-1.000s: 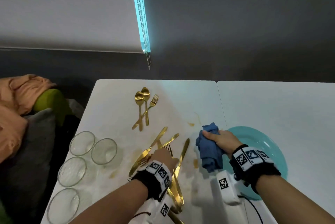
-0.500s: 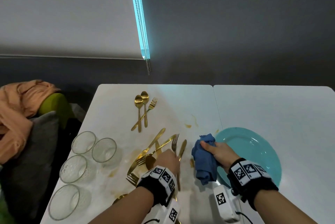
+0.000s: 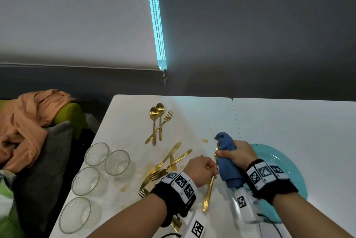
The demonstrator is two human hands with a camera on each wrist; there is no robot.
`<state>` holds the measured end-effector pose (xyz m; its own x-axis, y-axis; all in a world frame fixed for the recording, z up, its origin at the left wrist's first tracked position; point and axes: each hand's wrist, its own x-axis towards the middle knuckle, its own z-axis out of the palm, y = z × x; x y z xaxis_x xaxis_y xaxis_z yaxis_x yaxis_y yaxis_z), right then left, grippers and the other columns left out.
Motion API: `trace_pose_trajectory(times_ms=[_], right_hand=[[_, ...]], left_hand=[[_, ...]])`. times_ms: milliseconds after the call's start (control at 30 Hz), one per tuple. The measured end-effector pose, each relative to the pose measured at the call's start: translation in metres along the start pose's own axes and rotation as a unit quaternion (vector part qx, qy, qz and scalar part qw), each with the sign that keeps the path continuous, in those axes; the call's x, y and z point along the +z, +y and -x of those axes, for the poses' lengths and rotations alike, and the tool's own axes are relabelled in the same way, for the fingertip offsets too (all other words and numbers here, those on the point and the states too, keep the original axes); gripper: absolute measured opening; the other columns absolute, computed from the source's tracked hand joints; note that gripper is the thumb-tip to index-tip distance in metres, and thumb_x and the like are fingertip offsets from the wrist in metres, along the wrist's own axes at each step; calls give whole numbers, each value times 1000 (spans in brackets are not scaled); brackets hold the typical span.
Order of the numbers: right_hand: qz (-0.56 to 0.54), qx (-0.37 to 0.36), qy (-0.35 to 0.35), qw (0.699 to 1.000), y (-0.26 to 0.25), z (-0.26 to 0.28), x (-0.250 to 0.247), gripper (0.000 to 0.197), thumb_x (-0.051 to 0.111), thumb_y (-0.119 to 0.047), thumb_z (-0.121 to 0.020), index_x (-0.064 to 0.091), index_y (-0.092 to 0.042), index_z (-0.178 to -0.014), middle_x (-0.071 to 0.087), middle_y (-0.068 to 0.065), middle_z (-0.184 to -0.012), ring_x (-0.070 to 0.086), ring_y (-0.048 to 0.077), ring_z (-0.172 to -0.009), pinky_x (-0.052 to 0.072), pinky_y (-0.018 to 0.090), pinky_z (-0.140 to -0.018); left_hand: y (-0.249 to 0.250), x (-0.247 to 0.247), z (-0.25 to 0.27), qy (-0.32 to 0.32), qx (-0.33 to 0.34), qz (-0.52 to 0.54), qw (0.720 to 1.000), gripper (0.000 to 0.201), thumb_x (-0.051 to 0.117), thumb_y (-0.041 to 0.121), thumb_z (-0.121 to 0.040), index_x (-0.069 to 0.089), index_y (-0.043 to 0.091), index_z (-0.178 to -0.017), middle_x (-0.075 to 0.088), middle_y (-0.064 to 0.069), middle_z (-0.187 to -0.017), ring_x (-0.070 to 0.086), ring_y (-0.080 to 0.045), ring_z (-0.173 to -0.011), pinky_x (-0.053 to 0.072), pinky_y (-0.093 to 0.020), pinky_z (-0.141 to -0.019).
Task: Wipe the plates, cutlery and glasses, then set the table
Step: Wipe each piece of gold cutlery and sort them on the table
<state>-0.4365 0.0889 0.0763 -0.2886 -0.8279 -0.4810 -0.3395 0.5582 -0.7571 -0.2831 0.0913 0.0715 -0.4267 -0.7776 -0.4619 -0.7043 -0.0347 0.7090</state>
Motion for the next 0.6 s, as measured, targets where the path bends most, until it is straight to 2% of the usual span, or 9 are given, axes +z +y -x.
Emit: trace_pose_trajectory(times_ms=[67,100,167,233,300,400,467,533,600], right_hand=[[92,-28,37,995,-11,-6,-22,13,77,-18,-72,65,-14,-73,65,10,-82,59,24,-80,43,25,-65],[109,-39,71,991,-16,-9,-36,13,76,-18,-74,67,-11,-80,66,12,-85,58,24,-81,41,25,-67],[63,-44,117,990,-20,-16,-61,15,74,-17,-77,67,-7,-84,66,17,-91,57,24,-82,40,27,-72],[-34,-22,93,995,-18,-16,-69,12,71,-17,-80,64,-8,-79,66,20,-95,58,25,-84,44,31,-74],[-143,13,26,989,-12,-13,-55,15,67,-19,-83,64,-4,-85,65,25,-102,60,28,-86,48,36,-77],[-231,66,-66,969,-7,-6,-14,28,61,-23,-87,63,3,-96,65,25,-103,61,31,-87,50,37,-77],[-251,86,-80,961,-8,-6,8,31,61,-23,-88,63,5,-100,65,25,-101,62,32,-88,50,38,-77],[-282,88,-66,953,-11,-10,16,27,62,-20,-87,64,4,-100,66,23,-97,62,32,-84,51,38,-74],[-293,85,-41,952,-14,-16,13,23,63,-16,-86,64,3,-98,66,20,-89,62,30,-77,51,37,-70]], left_hand=[[-7,0,2,-14,-14,-12,1000,11,59,22,-89,66,13,-91,63,-3,-89,53,-12,-84,46,-25,-83],[-12,1,3,-18,-19,-22,999,16,58,22,-90,67,11,-97,63,0,-89,56,-13,-86,46,-24,-85],[-20,-2,6,2,-39,-13,999,17,55,17,-91,69,12,-99,66,0,-95,61,-15,-92,47,-23,-84],[-21,-12,1,57,-58,23,996,20,51,13,-91,70,15,-94,68,-2,-101,63,-16,-94,50,-24,-87],[-15,-21,-12,106,-48,52,992,20,51,15,-91,71,14,-95,70,-4,-104,63,-17,-94,48,-25,-86],[6,-28,-21,122,-16,47,991,24,52,25,-91,69,11,-100,70,-7,-105,62,-21,-101,43,-22,-82],[16,-24,-25,108,12,29,994,30,47,23,-87,69,7,-101,70,-13,-105,62,-28,-101,46,-28,-84],[20,-19,-29,98,23,28,995,26,47,14,-88,68,3,-99,69,-19,-101,62,-34,-97,47,-33,-82],[19,-18,-30,95,25,50,994,19,51,13,-90,69,5,-91,69,-17,-91,61,-35,-89,48,-33,-79]])
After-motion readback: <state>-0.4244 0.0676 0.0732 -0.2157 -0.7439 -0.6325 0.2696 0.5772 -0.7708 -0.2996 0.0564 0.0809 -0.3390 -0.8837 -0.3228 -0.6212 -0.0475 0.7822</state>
